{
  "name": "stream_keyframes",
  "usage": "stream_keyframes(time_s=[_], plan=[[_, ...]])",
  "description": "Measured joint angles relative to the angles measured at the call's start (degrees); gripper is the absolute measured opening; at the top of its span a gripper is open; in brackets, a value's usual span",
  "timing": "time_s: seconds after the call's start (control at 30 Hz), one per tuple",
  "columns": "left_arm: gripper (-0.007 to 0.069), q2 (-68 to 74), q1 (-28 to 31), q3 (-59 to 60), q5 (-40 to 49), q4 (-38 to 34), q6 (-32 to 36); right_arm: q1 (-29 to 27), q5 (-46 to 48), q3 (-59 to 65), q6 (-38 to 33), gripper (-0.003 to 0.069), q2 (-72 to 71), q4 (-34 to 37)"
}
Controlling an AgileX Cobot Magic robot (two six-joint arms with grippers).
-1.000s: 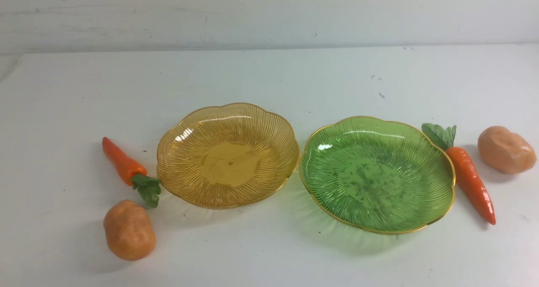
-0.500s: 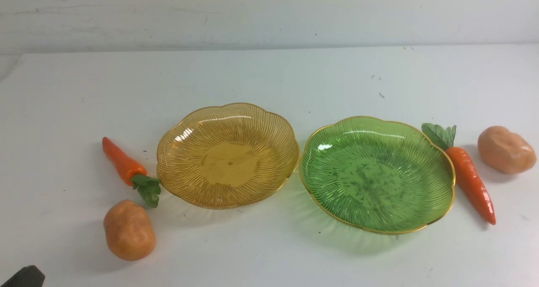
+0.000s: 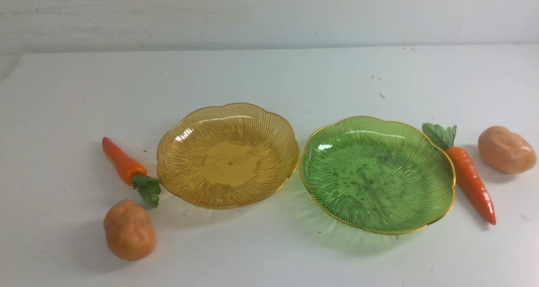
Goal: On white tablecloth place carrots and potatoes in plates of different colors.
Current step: 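Put the potatoes from the left side into the left plate with the left gripper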
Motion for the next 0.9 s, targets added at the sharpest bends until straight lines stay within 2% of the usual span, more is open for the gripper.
stream_keyframes(time_s=[0.07, 0.2, 0.27, 0.3, 0.33, 0.43, 0.6, 0.67, 0.77, 0.9], plan=[[-0.0003, 2.87, -0.01, -3.31, 5.13, 0.58, 1.39, 0.00, -2.42, 0.00, 1.65, -0.0015, 0.00, 5.14], [-0.0003, 14.64, -0.01, -12.40, 22.18, 4.59, 3.95, 0.00, -7.17, 0.00, 5.69, -0.0015, 0.00, 22.31], [-0.0003, 27.17, 0.01, -18.39, 35.67, 8.62, 4.50, 0.00, -9.14, 0.00, 6.60, -0.0015, 0.00, 32.39], [-0.0003, 31.04, 0.01, -19.44, 38.05, 9.66, 4.64, 0.00, -9.42, 0.00, 6.60, -0.0015, 0.00, 34.31], [-0.0003, 31.98, 0.01, -20.09, 39.46, 10.36, 4.72, 0.00, -9.47, 0.00, 6.60, -0.0015, 0.00, 34.59], [-0.0003, 49.91, 0.01, -25.29, 46.43, 16.55, 5.24, 0.00, -9.96, 0.00, 5.45, -0.0015, 0.00, 36.92], [-0.0003, 65.85, -0.29, -31.48, 46.67, 19.40, 5.91, 0.00, -9.42, 0.00, 3.68, -0.0015, 0.00, 38.79], [-0.0003, 67.89, -1.36, -32.57, 45.39, 19.54, 5.91, 0.00, -5.73, -0.95, 1.35, -0.0015, 0.00, 38.53], [-0.0003, 68.99, -3.46, -33.05, 42.18, 19.46, 5.91, 0.00, 5.17, -7.62, -3.83, -0.0015, 3.22, 35.91], [0.0006, 70.09, -4.21, -33.64, 39.40, 19.40, 5.91, 0.00, 20.26, -22.48, -7.37, -0.0015, 17.09, 25.01]])
